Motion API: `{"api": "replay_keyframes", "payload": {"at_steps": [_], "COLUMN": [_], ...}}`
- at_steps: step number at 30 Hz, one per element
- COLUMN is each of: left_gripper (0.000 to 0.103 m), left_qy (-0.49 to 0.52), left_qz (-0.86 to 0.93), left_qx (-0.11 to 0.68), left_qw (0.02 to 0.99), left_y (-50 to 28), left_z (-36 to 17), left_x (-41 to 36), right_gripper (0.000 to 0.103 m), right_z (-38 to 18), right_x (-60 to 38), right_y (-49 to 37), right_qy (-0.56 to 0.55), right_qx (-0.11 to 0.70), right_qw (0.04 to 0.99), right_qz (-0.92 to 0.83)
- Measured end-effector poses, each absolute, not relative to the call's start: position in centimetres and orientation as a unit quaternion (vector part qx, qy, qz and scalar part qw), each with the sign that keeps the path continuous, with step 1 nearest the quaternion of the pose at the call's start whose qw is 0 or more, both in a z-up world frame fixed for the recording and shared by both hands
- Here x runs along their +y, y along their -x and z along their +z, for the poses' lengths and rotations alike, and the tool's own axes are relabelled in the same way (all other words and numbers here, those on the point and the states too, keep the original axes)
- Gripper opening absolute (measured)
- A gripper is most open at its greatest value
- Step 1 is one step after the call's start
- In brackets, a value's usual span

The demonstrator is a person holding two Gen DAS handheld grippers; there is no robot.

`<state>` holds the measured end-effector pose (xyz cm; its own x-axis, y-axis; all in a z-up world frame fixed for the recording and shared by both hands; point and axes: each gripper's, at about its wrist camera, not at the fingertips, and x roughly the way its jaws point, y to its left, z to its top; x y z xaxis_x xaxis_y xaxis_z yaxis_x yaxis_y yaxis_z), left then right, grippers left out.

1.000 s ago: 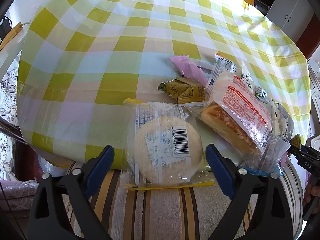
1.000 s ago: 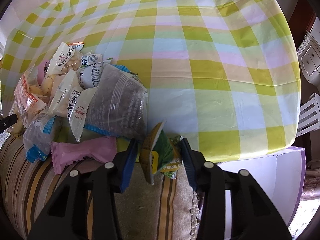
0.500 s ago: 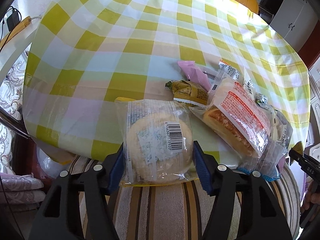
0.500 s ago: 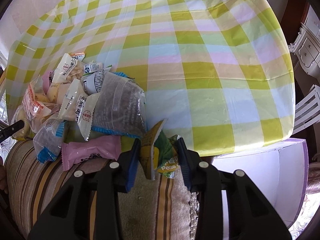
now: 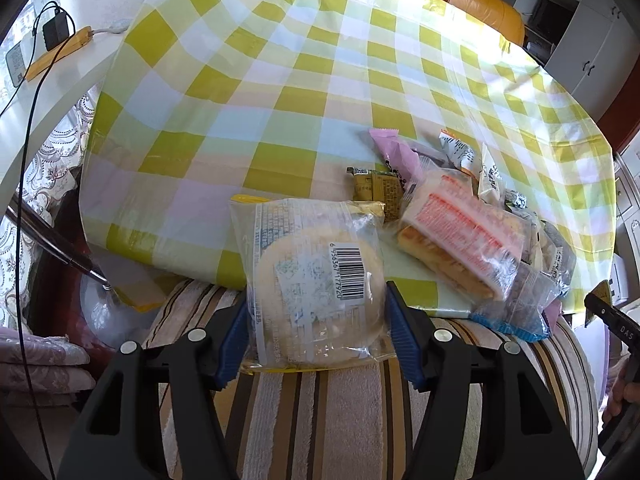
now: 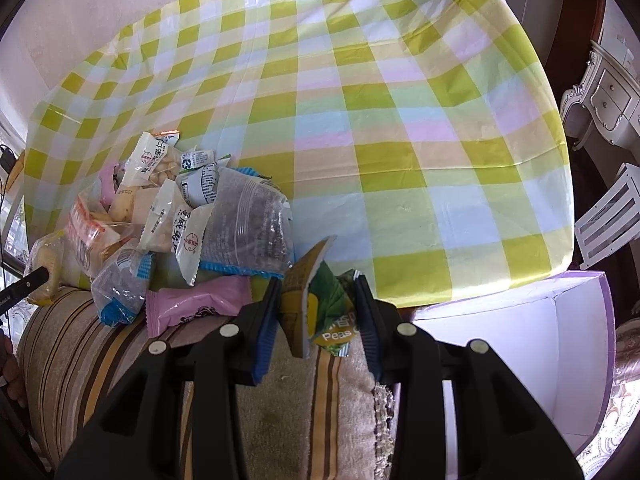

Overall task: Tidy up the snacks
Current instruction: 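Carry both held snacks over the white box and open both tools to drop them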

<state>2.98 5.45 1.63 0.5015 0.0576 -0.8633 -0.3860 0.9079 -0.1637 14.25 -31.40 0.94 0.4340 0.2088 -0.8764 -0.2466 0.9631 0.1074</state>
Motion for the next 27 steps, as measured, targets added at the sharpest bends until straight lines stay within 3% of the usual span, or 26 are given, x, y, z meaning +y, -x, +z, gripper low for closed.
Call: {"api": "replay_keyframes", "payload": {"at_steps": [14,27], "left_gripper": [0.06,0.06], "left_qy": [0.116,0.062], "left_qz": [0.105,-0.181], "left_qx": [0.424,0.469], "left_qw": [0.892,0.862], "left_y": [-1.4,-7.6], "left_z": [7.7,6.7], "left_x": [0.2,-19.6], "right_gripper": [0.036,0.037], "right_z": [2.0,-0.7], "right_x": [-37.2,-46.3], "right_y": [-12.9,-11.1], "right_qy": [-0.027,-0.078], "right_qx": [0.495,0.507], "right_qw": [0.863,0.859], "right_qz": [0.095,0.009]}}
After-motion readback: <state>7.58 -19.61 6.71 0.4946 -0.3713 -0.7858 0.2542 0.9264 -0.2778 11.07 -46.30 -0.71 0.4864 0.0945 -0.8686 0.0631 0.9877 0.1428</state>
